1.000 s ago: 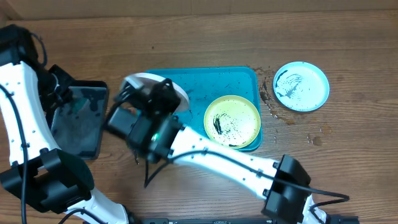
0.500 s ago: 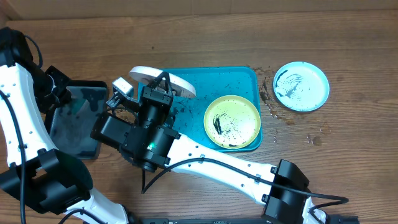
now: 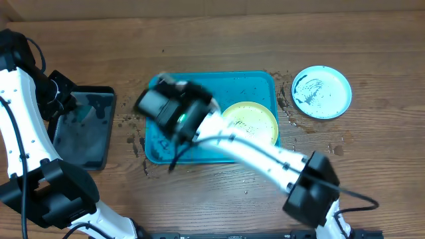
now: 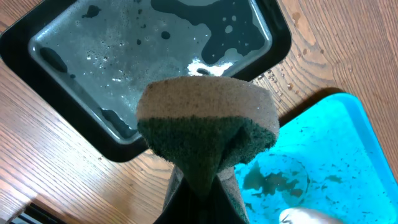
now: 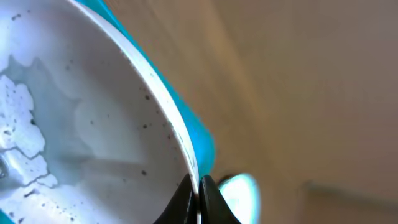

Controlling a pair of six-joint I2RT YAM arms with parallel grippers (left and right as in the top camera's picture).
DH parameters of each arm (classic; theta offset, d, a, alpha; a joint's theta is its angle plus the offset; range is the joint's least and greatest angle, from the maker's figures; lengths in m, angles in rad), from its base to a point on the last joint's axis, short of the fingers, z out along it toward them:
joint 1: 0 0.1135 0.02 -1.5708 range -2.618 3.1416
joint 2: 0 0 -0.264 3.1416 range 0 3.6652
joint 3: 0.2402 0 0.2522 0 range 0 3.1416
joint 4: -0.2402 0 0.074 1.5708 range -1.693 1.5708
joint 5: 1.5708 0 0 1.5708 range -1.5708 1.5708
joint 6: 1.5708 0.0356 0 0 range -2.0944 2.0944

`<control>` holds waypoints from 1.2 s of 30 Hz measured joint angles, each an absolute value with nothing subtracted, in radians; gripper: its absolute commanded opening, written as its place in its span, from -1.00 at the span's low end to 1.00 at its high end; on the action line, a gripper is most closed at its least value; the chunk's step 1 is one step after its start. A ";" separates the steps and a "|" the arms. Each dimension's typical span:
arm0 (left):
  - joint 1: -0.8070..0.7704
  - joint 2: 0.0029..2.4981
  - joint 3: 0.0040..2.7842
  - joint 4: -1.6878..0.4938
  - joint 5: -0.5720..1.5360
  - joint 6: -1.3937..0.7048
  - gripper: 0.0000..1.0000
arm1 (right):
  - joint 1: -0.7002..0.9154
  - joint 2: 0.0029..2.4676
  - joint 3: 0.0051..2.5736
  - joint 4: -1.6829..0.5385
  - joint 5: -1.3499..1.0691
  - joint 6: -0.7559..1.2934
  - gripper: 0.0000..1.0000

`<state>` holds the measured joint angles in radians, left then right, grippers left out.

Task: Clean dirty plates on tray and stack at the side
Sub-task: 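Lift the white plate with the right gripper and stack it on the light-blue plate, then reach the right gripper to the yellow plate rim and grip it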

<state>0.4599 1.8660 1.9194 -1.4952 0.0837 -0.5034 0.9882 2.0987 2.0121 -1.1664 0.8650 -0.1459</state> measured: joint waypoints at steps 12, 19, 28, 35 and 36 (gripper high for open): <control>0.460 1.866 1.919 -1.493 0.087 -0.503 -0.91 | 0.167 1.965 2.061 -1.392 -0.084 0.085 -0.93; 0.460 1.866 1.919 -1.491 0.087 -0.503 -0.92 | -0.149 1.960 1.912 -1.403 -0.131 0.101 -0.93; 0.460 1.866 1.889 -1.463 0.094 -0.503 -0.91 | -0.308 1.960 1.670 -1.221 -0.134 0.104 -0.93; 0.460 1.866 1.885 -1.459 0.094 -0.503 -0.91 | -0.302 1.960 1.647 -1.195 -0.152 0.104 -0.04; 0.460 1.866 1.885 -1.459 0.094 -0.503 -0.91 | -0.300 1.960 1.647 -1.198 -0.159 0.101 0.03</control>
<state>0.4599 1.8660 1.8851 -1.4586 0.0944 -0.5034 -0.2996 1.9598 1.6466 -1.1976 -0.1593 0.1013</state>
